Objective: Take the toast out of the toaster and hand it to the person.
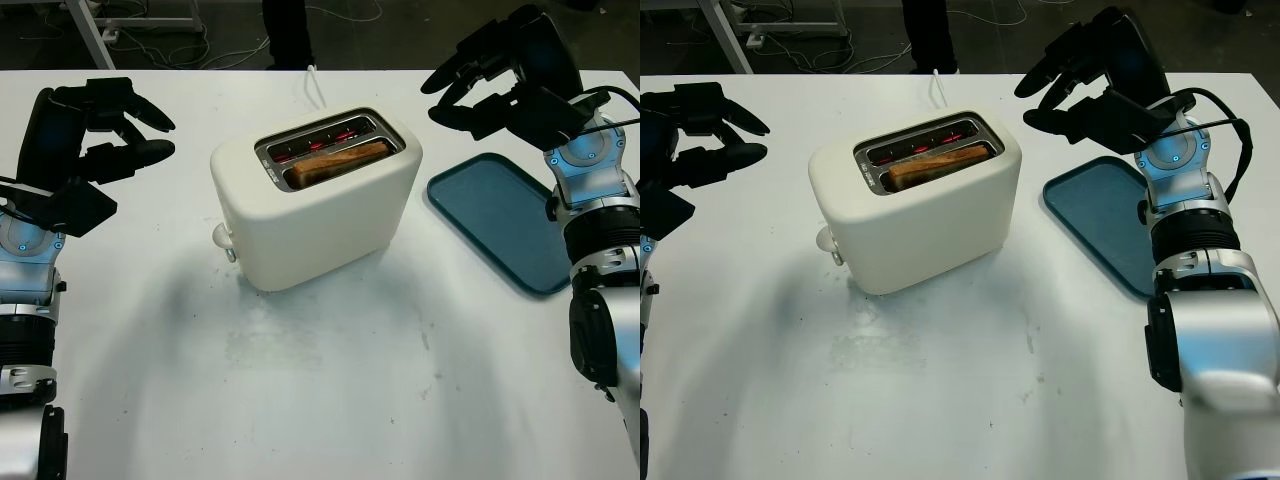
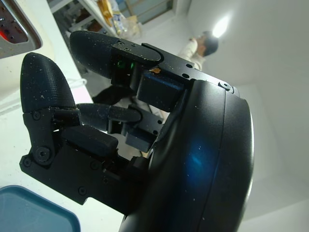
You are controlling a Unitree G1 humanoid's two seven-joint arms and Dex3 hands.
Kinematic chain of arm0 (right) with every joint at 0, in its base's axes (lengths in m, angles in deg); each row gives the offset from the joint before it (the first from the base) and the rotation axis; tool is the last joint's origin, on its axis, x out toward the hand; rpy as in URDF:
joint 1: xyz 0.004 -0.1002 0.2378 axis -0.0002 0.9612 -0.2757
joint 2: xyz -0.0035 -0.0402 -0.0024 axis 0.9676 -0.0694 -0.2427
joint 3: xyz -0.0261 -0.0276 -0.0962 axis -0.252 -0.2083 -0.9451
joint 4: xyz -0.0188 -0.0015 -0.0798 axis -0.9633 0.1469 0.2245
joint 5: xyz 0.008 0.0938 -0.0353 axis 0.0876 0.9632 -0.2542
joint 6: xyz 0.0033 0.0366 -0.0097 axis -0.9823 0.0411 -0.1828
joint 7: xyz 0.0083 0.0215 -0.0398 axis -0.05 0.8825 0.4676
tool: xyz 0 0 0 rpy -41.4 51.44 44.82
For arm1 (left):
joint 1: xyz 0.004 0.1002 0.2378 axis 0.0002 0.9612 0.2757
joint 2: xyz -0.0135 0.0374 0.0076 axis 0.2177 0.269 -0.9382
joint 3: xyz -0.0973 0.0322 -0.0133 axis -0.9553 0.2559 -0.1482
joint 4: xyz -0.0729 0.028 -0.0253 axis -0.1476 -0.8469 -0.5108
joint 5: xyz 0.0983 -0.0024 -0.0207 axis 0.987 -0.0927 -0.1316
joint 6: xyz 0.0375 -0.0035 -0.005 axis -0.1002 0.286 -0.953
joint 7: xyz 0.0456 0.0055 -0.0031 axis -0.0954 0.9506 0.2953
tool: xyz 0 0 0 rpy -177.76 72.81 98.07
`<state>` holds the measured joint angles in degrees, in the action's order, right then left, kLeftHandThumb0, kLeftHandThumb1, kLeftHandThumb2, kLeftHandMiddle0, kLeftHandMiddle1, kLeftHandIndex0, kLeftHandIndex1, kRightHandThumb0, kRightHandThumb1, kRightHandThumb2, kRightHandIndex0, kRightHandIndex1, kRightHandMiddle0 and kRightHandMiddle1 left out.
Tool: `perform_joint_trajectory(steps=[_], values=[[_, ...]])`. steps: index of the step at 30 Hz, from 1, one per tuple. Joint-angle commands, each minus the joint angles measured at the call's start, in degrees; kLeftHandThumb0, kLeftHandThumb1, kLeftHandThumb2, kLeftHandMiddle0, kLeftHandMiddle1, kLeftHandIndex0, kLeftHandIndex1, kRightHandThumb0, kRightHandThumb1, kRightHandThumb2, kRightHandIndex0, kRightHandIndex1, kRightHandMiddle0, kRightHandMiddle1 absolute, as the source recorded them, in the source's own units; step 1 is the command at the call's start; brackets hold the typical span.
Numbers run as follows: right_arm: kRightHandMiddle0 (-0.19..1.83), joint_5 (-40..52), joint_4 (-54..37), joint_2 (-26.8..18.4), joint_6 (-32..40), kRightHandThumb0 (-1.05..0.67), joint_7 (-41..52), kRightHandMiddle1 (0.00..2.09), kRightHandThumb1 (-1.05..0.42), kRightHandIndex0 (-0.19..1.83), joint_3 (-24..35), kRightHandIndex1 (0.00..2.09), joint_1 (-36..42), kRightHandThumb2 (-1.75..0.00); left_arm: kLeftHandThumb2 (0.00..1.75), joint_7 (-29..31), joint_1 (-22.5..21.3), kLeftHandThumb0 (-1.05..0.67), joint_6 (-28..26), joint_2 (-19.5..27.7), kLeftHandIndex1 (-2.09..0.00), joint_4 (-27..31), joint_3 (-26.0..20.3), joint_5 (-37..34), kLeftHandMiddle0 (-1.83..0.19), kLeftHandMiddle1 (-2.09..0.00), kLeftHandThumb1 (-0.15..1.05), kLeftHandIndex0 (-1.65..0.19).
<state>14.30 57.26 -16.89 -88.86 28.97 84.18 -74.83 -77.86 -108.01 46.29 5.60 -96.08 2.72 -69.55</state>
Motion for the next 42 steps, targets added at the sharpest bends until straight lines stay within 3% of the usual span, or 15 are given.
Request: perform_joint_trajectory(steps=[1,16,21,27,31,35,42], values=[[1.55,0.18,-0.62,0.46,-1.49,-0.73,-0.19,0.1,0.02,1.53,0.08,0.41,0.3,-1.03,0.01,0.19,0.57,-0.83,0.73,-0.69,-0.89,-0.17,0.1,-0.7,-1.03,-1.09,0.9,-0.87],[1.54,1.03,-0.98,0.59,-4.23,-0.6,-0.23,0.09,0.0,1.48,0.73,0.43,1.78,-1.0,0.01,-1.12,2.42,-0.83,-1.0,-1.17,-0.95,3.2,-0.57,0.07,-1.02,-1.13,0.91,-0.85],[1.52,3.61,-1.39,1.26,-5.38,-0.55,1.0,0.08,-0.01,1.42,2.07,0.46,3.63,-1.0,0.01,-3.16,7.13,-0.85,-5.46,-2.13,-0.96,11.53,-1.6,1.32,-1.0,-1.13,0.91,-0.87],[1.48,6.24,-1.55,0.67,-7.94,-0.6,3.73,0.07,-0.14,1.34,3.52,0.55,5.88,-0.86,0.03,-6.39,14.49,-0.81,-12.61,-3.7,-1.0,23.16,-3.68,4.0,-0.99,-1.16,0.92,-0.83],[1.46,8.71,-4.67,0.37,-5.95,-0.65,4.67,0.08,-0.17,1.3,5.35,0.58,8.92,-0.83,0.05,-6.91,18.99,-0.81,-14.99,-4.34,-1.04,28.74,-5.1,4.46,-0.99,-1.2,0.92,-0.81],[1.44,10.7,-8.03,0.12,-5.07,-0.67,6.1,0.08,-0.27,1.25,6.58,0.65,12.04,-0.72,0.07,-7.42,21.33,-0.8,-16.19,-4.74,-1.06,31.57,-6.05,5.18,-0.99,-1.22,0.92,-0.77],[1.42,10.15,-10.82,0.4,-2.66,-0.69,5.07,0.07,-0.3,1.22,7.38,0.67,14.54,-0.68,0.07,-6.95,21.26,-0.81,-17.93,-5.39,-1.05,31.79,-5.97,4.37,-0.96,-1.19,0.92,-0.77]])
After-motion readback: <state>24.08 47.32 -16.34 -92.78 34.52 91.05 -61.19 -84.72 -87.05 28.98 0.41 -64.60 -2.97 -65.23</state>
